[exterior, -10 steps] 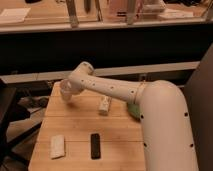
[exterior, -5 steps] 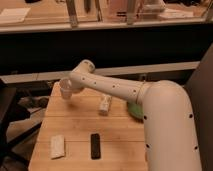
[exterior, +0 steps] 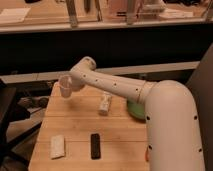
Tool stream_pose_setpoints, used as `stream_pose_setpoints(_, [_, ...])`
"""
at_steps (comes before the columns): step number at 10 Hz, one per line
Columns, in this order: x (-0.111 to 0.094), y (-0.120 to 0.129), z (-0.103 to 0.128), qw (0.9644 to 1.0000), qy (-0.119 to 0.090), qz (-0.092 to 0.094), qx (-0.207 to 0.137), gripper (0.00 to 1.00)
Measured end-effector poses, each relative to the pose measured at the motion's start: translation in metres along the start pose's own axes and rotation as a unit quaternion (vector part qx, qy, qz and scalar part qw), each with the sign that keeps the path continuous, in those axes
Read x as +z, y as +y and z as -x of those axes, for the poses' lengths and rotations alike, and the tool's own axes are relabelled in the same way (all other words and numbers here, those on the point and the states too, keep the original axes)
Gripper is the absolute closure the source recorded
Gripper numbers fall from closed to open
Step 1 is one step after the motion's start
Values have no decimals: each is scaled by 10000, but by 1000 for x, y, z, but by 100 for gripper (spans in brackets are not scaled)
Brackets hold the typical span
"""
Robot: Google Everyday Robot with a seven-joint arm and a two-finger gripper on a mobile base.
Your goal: Pick up the ceramic cup
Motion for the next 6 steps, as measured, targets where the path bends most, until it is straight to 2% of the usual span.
stream_pose_setpoints(6, [-14,-6,-3,9999,-57,-2,-152,98])
